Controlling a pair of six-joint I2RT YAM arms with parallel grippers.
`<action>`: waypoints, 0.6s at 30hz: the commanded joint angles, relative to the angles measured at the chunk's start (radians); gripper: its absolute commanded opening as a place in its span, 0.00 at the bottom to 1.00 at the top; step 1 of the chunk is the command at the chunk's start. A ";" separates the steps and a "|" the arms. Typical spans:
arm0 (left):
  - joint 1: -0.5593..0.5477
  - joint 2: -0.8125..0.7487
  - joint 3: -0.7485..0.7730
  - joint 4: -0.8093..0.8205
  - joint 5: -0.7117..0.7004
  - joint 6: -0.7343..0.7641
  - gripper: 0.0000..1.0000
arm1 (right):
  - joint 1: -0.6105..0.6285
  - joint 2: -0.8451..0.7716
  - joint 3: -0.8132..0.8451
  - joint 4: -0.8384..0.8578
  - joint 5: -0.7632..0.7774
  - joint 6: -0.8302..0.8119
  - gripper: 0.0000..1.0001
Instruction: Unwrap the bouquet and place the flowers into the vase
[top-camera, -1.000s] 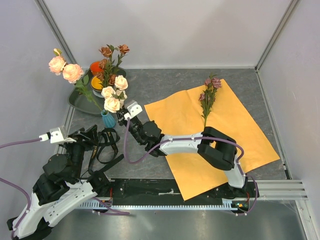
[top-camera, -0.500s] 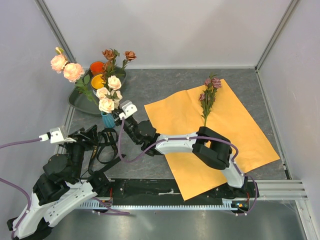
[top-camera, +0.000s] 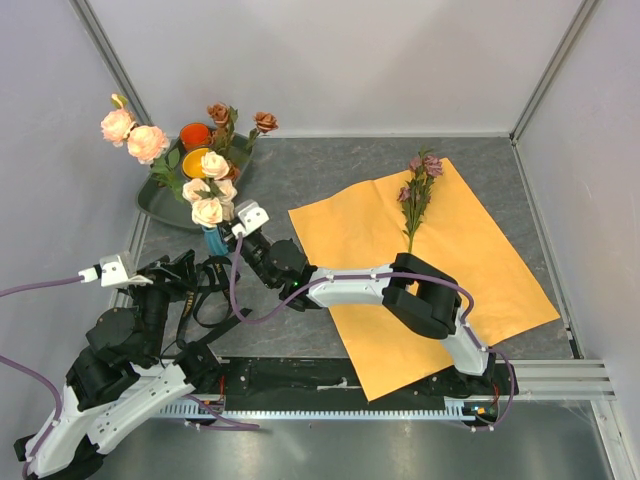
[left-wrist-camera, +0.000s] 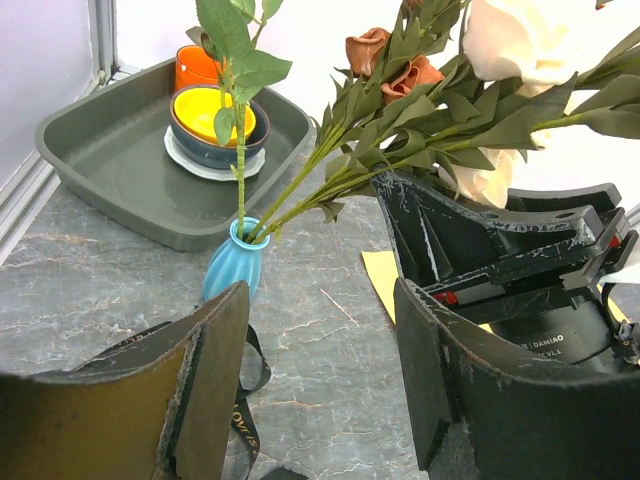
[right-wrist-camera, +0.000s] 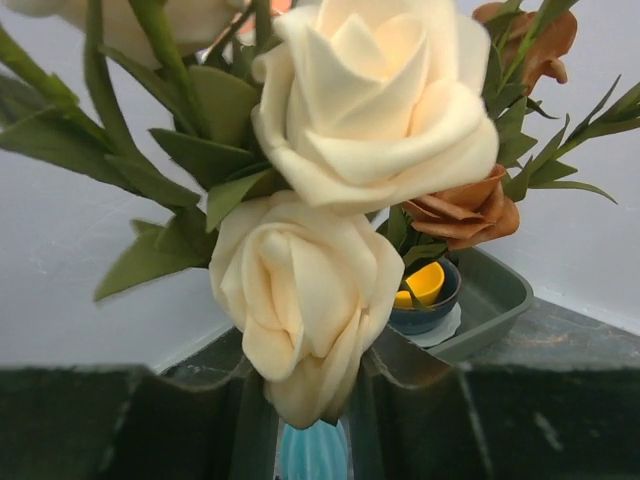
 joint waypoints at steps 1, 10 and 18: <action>0.007 -0.002 -0.003 0.014 -0.007 -0.001 0.66 | 0.005 0.013 0.043 0.004 0.003 0.012 0.38; 0.011 -0.002 -0.003 0.014 -0.003 0.001 0.67 | 0.005 -0.013 0.041 -0.046 0.018 0.033 0.61; 0.016 -0.002 -0.005 0.014 0.000 0.003 0.67 | 0.007 -0.071 0.006 -0.102 0.029 0.067 0.73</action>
